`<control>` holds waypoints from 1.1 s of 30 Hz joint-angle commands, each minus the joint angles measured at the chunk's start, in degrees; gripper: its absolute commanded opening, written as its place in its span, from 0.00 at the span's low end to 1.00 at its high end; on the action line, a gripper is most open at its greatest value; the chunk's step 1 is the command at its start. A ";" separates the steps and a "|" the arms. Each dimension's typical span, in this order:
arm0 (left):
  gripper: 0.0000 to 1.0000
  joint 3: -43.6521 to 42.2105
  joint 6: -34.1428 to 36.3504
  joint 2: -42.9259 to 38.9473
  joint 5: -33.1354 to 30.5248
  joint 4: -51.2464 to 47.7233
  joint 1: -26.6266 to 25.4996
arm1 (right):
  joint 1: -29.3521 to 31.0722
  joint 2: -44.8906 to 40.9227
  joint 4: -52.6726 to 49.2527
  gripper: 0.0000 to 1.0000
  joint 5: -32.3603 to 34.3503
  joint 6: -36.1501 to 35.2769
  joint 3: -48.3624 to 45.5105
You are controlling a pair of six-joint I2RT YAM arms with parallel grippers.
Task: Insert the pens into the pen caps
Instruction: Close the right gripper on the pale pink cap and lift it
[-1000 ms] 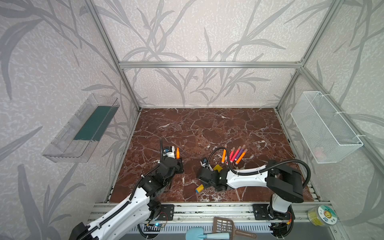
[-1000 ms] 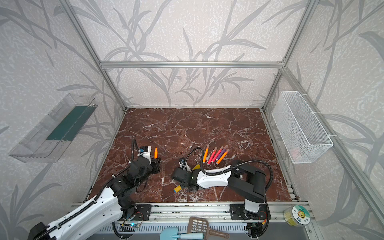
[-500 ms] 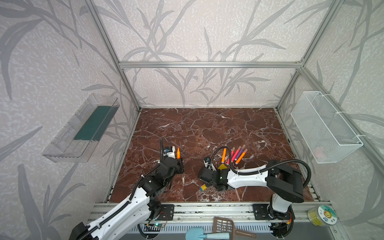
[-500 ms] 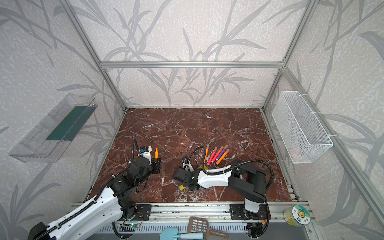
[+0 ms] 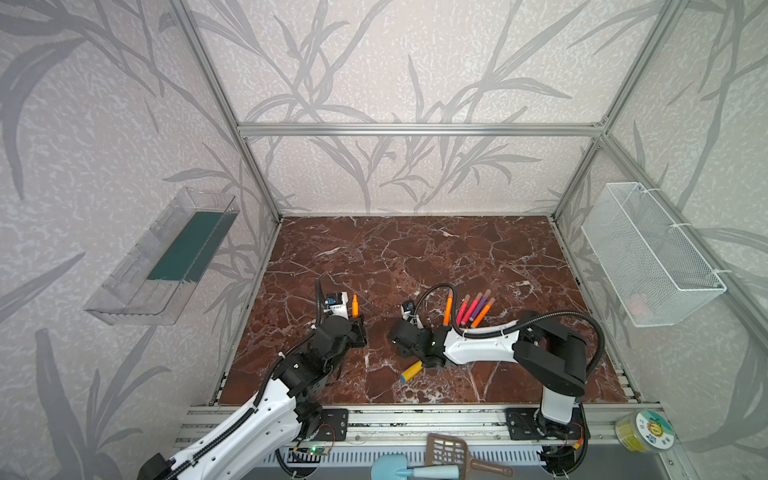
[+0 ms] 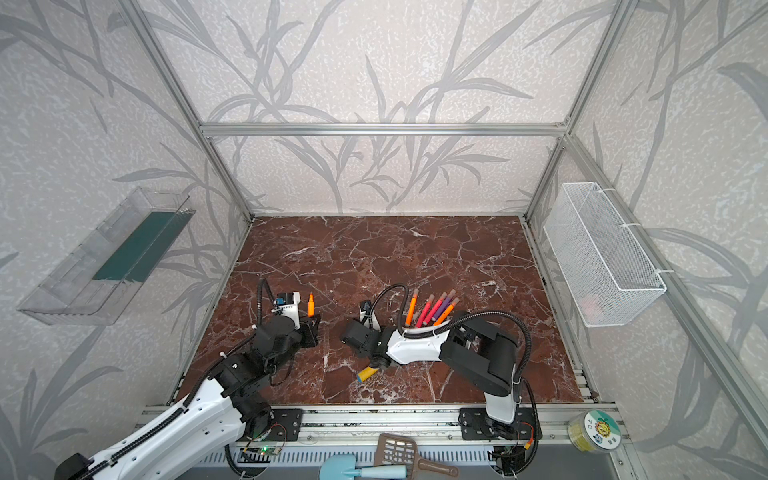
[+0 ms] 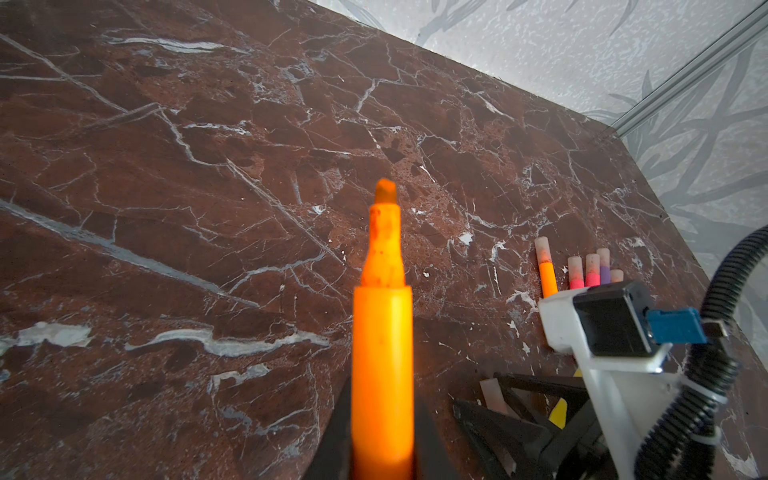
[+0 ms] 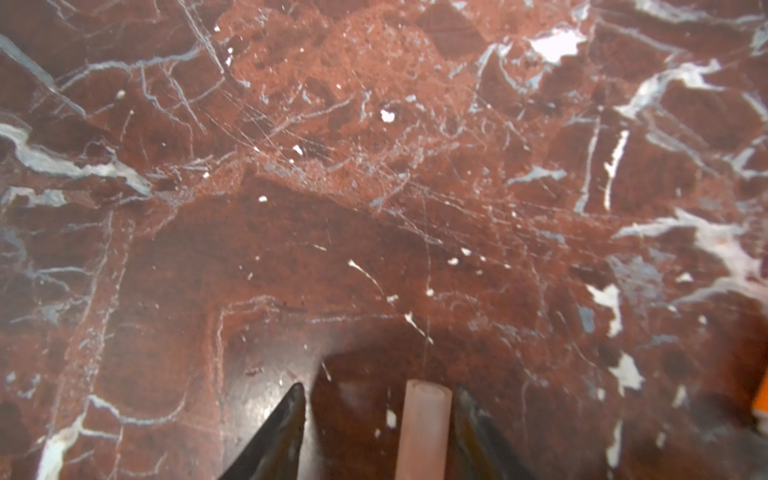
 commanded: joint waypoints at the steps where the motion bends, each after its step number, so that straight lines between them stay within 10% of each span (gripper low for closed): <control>1: 0.00 -0.10 -0.48 -0.50 -0.27 -1.07 0.32 | -0.37 4.16 -6.21 0.54 -2.72 0.56 -0.45; 33: 0.00 0.08 -0.07 -0.31 3.98 0.03 0.36 | -0.38 0.54 -11.32 0.11 0.56 -0.09 -1.02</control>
